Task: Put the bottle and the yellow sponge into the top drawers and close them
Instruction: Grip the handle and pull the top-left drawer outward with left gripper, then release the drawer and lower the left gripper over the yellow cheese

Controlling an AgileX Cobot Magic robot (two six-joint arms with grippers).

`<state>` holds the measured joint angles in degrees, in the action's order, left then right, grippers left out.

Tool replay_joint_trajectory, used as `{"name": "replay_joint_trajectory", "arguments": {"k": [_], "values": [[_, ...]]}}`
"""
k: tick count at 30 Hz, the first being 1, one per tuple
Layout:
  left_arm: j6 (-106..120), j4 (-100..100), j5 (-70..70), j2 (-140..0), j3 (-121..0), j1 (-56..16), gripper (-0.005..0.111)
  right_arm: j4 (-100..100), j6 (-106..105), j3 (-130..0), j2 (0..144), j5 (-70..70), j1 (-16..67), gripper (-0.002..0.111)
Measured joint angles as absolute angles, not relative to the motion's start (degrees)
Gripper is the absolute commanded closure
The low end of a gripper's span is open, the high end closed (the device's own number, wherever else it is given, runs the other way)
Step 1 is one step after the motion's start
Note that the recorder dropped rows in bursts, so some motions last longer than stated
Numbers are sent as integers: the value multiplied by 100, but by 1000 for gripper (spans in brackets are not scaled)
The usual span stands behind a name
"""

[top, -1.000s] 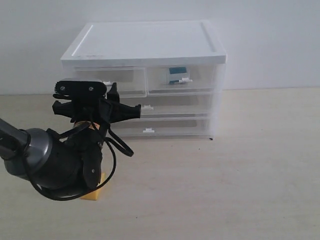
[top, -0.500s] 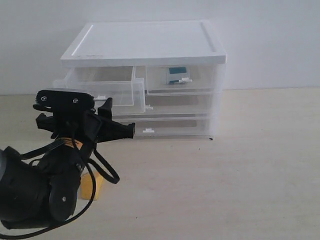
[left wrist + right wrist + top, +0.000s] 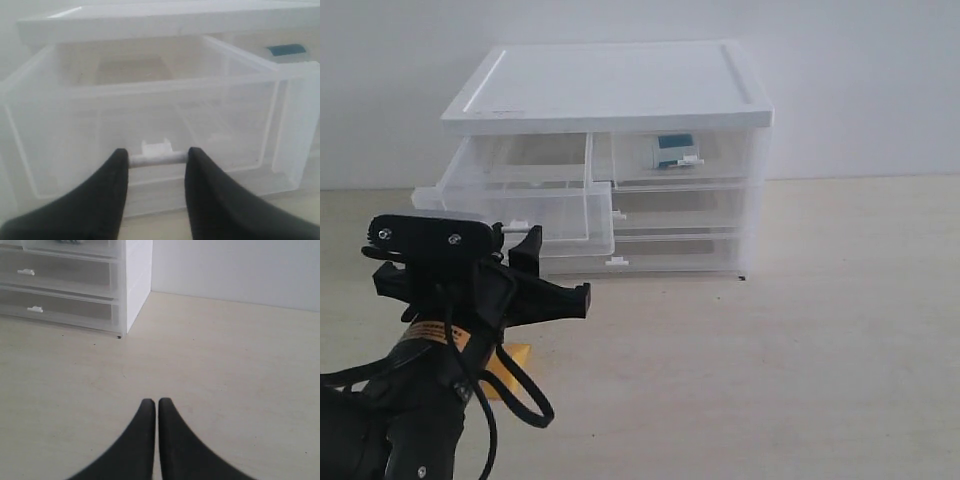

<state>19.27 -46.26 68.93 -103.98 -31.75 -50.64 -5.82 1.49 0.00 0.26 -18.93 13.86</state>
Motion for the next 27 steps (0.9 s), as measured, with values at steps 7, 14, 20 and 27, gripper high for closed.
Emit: {"name": "replay_joint_trajectory", "arguments": {"k": [7,14,20,27], "values": [[1982,-4802,6919,-10374,-3083,-5202,43,-582,149,0,26,-1893,1386,108],[2027,-5098,6930,-10218,-2777,-5216,40,-582,149,0,26,-1893,1386,108],[2014,-5064,6787,-9659,-2307,-5231,40,-582,149,0,26,-1893,1386,108],[2035,-5027,5721,-8799,-1743,-5244,40,-582,149,0,26,-1893,1386,108]]}}
